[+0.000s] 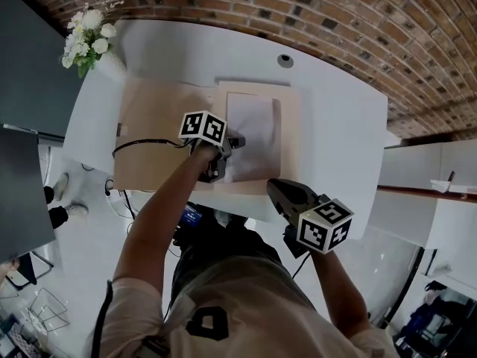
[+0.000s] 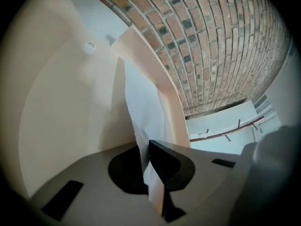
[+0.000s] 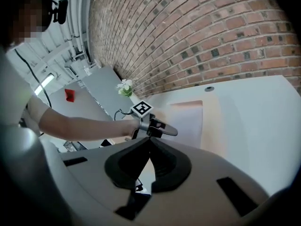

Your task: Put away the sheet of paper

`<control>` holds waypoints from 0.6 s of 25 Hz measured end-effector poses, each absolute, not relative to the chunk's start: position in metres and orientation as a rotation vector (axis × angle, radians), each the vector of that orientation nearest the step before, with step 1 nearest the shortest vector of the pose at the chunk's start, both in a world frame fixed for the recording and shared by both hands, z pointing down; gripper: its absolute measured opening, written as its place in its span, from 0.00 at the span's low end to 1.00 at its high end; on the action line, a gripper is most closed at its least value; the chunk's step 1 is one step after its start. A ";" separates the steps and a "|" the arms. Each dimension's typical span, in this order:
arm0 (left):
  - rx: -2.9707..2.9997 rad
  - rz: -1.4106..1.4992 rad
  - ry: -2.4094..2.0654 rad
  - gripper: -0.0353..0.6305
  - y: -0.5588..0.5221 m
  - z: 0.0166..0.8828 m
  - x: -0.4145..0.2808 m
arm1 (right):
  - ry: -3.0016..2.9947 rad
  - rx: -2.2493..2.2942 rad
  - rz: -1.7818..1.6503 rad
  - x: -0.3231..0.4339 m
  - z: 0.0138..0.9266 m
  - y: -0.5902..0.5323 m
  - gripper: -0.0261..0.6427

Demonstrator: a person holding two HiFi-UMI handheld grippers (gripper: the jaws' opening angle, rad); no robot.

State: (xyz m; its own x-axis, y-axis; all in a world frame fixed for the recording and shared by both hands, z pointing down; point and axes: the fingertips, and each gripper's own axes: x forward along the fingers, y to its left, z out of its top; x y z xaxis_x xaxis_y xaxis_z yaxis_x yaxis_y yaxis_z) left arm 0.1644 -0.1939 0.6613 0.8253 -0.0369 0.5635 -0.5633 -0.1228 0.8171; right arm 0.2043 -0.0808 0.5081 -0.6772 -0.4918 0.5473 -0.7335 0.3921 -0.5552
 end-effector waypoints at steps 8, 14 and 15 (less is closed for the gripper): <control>1.650 0.483 -0.479 0.07 -0.194 0.662 0.164 | -2.392 1.030 1.179 0.193 0.499 -0.074 0.07; 1.650 0.487 -0.477 0.08 -0.194 0.663 0.163 | -2.404 1.026 1.202 0.188 0.498 -0.071 0.07; 1.649 0.488 -0.477 0.08 -0.194 0.663 0.163 | -2.406 1.026 1.204 0.188 0.497 -0.071 0.07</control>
